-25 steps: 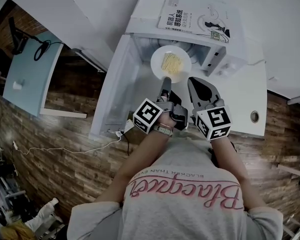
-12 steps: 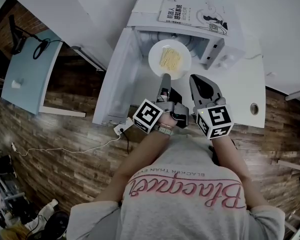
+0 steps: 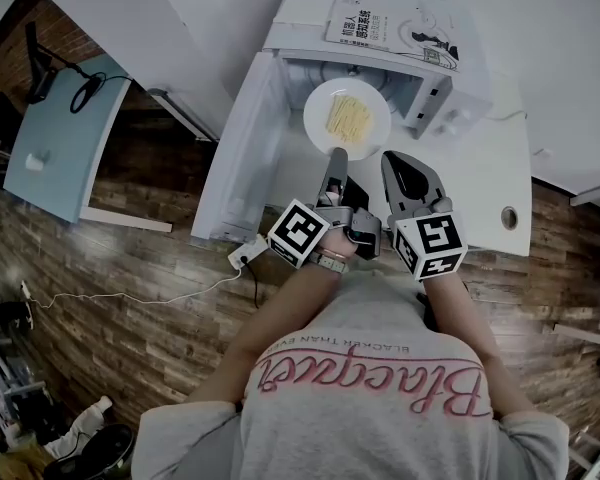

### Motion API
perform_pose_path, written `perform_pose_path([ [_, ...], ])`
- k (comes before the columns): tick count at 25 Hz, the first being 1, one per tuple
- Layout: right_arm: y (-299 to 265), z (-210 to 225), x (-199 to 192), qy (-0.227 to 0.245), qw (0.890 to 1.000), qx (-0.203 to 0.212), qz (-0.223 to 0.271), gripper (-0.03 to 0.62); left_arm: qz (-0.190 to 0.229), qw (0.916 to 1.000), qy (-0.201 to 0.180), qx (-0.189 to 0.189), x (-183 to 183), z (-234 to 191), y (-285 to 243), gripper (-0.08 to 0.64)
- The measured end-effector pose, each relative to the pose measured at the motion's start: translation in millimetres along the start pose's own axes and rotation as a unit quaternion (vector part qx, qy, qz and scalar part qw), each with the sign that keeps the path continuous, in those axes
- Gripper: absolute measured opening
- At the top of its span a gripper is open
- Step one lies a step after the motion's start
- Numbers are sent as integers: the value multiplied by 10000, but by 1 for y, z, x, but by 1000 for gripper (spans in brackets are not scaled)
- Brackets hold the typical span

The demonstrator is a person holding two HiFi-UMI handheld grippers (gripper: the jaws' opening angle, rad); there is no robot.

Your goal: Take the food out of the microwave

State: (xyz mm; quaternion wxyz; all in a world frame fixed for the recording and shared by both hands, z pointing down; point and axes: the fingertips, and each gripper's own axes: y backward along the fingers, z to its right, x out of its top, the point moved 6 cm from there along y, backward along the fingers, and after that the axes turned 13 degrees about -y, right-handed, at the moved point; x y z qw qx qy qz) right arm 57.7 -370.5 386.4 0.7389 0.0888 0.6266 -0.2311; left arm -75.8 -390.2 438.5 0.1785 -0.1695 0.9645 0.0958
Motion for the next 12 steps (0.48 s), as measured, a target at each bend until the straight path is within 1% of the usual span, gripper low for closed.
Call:
perform_pose_path([
  [8,-2,-6,4,97,9999,29,130,8,16,10000,-49,-81,7,4,-1,17],
  [12,-2,-6,6,101,9998,-19,156,8,4,10000,-26,-86,8,4,-2,17],
])
